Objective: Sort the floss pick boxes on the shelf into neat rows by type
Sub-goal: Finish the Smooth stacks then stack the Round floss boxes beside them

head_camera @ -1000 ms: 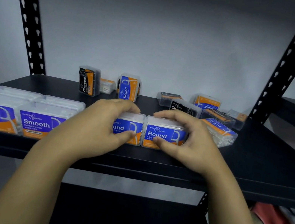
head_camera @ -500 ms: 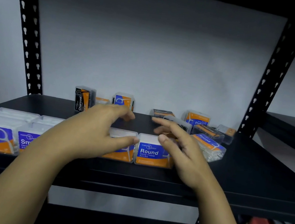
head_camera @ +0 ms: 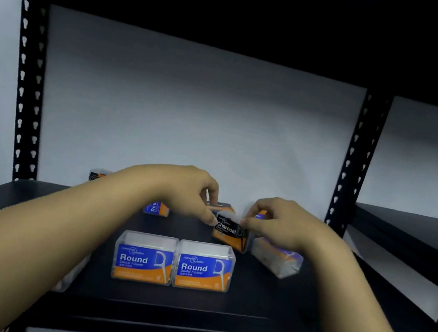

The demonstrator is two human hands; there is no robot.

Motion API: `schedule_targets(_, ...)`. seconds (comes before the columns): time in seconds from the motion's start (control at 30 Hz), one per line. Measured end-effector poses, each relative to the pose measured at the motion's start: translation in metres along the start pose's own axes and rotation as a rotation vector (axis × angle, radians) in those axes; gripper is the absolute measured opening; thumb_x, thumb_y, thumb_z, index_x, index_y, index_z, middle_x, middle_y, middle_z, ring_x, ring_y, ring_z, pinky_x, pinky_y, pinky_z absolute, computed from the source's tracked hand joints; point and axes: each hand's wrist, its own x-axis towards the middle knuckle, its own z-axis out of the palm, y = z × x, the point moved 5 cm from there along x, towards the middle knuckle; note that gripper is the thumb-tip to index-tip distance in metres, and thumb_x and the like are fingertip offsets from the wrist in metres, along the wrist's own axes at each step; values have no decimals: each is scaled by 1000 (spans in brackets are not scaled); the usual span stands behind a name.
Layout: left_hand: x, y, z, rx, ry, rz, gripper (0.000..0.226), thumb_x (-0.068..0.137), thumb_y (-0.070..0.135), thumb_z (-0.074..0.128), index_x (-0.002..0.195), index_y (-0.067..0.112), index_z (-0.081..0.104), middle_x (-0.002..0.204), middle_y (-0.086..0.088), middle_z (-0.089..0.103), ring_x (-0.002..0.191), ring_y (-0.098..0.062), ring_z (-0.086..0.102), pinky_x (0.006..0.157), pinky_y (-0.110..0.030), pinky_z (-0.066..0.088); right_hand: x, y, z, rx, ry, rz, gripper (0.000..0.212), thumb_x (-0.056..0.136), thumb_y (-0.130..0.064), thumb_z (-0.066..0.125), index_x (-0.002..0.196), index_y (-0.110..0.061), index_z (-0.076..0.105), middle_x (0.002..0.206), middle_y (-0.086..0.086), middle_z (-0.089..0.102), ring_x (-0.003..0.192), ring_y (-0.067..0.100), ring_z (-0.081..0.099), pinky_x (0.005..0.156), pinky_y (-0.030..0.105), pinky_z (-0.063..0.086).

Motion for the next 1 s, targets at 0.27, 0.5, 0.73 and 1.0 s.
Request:
schedule_targets(0.27, 55, -6, 14, -13, -66, -3, 43, 87, 47, 71, 122, 24, 63, 124, 5, 65, 112, -17, 60, 100, -37, 49, 24, 41, -1, -336, -262, 226, 51, 85, -58, 69, 106, -12, 74, 94, 7, 78, 71, 22, 67, 64, 30, 52)
schedule_targets(0.5, 95, 15, 40, -101, -85, 121, 65, 80, 47, 78, 137, 30, 52, 138, 9, 55, 115, -13, 58, 99, -33, 50, 26, 73, 18, -303, -282, 277, 59, 75, -72, 70, 88, -15, 65, 98, 5, 68, 74, 19, 67, 74, 34, 59)
schedule_targets(0.73, 129, 40, 42, -126, -112, 169, 55, 83, 61, 69, 130, 35, 59, 127, 17, 60, 113, -10, 59, 100, -31, 47, 26, 83, 7, -211, -270, 157, 67, 64, -58, 87, 112, -19, 60, 107, -1, 66, 96, 22, 69, 81, 35, 59)
schedule_targets(1.0, 177, 46, 54, -147, -13, 185, 38, 94, 54, 58, 122, 28, 63, 125, 10, 63, 111, -13, 60, 89, -28, 46, 19, 107, 5, -50, -224, -76, 62, 76, -40, 88, 125, -50, 51, 112, -13, 58, 96, 12, 61, 85, 32, 55)
